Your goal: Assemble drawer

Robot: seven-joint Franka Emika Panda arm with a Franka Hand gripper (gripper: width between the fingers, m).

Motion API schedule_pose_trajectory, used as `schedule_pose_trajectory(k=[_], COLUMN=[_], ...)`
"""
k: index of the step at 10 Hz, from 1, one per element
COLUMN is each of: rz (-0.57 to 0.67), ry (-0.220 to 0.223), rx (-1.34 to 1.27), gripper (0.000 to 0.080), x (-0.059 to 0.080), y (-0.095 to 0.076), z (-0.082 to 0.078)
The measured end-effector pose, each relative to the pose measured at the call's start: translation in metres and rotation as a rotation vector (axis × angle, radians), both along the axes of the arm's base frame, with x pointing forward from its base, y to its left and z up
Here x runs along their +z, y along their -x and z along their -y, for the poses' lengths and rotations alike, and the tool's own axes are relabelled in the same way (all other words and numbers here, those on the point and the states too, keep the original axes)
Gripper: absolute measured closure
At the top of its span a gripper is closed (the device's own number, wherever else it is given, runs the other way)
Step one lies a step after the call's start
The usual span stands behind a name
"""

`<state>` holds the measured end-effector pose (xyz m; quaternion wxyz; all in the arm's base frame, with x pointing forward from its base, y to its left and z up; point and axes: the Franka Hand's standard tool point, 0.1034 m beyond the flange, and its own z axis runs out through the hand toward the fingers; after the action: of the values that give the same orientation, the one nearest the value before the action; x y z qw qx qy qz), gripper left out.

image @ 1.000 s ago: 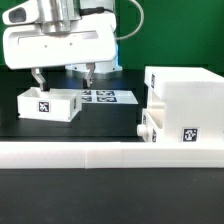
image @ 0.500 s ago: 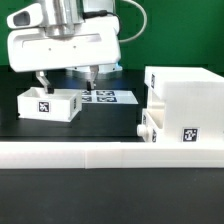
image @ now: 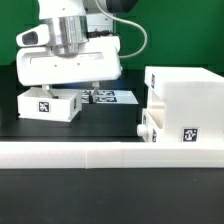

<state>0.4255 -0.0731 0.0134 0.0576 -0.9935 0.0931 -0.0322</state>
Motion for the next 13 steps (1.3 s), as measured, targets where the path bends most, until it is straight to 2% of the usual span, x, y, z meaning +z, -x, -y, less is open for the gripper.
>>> schedule_pose_trajectory(k=[3, 6, 7, 8, 9, 11, 13], rz=[0.011, 0.012, 0.012, 0.013, 0.024, 0.025, 0.029], ry=[0.008, 0.009, 0.009, 0.009, 0.014, 0.014, 0.013], rx=[0.017, 0.021, 0.022, 0.023, 0.024, 0.027, 0.036], gripper=[0.0150, 0.0557, 0.0557, 0.0726, 0.0752, 0.0752, 0.0752], x=[-0.007, -0.008, -0.008, -0.008, -0.006, -0.006, -0.003], y=[0.003, 0.003, 0.003, 0.003, 0.000, 0.000, -0.005], z=[-0.003, -0.003, -0.003, -0.004, -0.004, -0.006, -0.015])
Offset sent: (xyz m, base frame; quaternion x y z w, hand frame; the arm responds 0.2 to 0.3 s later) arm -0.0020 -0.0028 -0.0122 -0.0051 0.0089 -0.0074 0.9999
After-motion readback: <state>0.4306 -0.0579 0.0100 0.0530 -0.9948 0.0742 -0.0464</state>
